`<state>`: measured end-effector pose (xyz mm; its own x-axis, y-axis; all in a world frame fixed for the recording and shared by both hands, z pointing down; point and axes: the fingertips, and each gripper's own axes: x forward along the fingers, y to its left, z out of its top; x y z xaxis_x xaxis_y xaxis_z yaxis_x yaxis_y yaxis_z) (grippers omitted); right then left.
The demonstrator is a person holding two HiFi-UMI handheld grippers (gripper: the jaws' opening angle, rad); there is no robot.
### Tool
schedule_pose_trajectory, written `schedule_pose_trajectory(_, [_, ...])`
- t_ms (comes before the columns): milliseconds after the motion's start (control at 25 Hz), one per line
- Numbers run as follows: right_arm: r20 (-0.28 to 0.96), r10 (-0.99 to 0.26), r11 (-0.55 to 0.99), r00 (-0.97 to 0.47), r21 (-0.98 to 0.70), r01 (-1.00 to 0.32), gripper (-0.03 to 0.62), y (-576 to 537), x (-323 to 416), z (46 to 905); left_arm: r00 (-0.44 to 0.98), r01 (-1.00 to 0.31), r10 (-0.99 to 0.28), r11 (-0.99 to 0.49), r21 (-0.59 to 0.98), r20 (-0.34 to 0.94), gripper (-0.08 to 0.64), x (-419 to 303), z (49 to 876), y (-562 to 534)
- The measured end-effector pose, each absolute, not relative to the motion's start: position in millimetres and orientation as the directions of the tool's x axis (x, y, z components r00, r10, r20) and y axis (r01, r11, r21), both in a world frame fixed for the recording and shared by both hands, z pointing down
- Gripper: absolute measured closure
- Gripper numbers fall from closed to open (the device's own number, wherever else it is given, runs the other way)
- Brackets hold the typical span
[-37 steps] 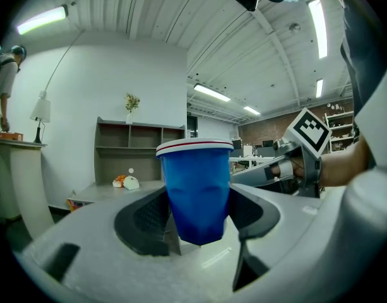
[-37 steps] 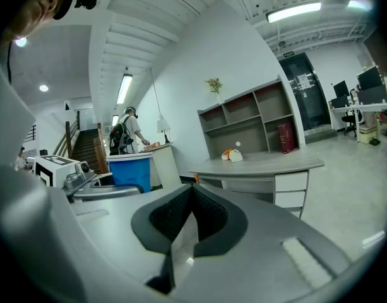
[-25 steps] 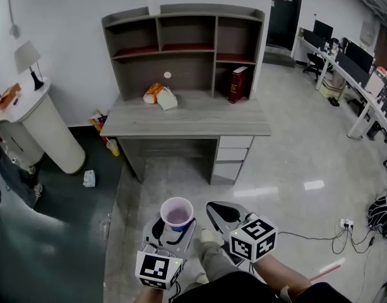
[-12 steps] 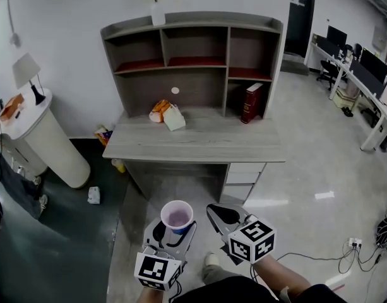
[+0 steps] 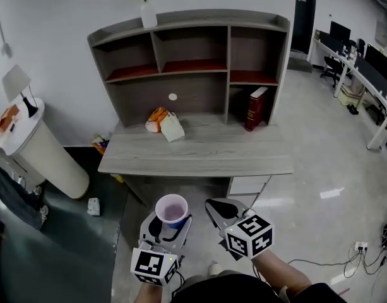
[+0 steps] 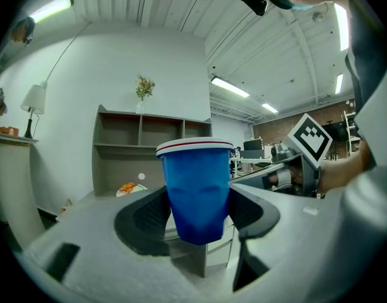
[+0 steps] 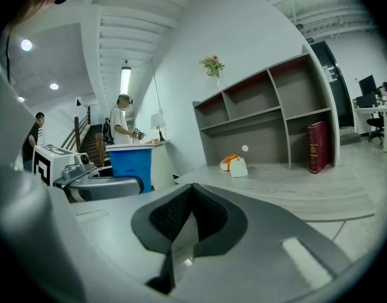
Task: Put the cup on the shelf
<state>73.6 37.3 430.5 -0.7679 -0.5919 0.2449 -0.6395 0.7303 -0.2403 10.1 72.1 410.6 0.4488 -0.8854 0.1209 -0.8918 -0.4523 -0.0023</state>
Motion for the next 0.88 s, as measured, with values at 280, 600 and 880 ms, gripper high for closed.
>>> schedule_pose_trajectory(280, [0.267,-0.599,0.716,-0.755,-0.245,-0.654,0.594,8,70,437,0.442,-0.895,-0.888,-0.446,-0.001,0.124,0.293,-3,410,33])
schedule_pose_trajectory(600, [0.272,-0.6,0.714,-0.752,-0.243,-0.657,0.594,-31,50,435,0.458,-0.888,-0.882,-0.46,0.009,0.111,0.293,-18,400,-15])
schedule_pose_trajectory(880, [0.27,-0.621,0.699,-0.736,-0.236,-0.676,0.594,-92,23,424,0.511,-0.859,-0.852,-0.512,0.026,0.108,0.293,-35,393,-75])
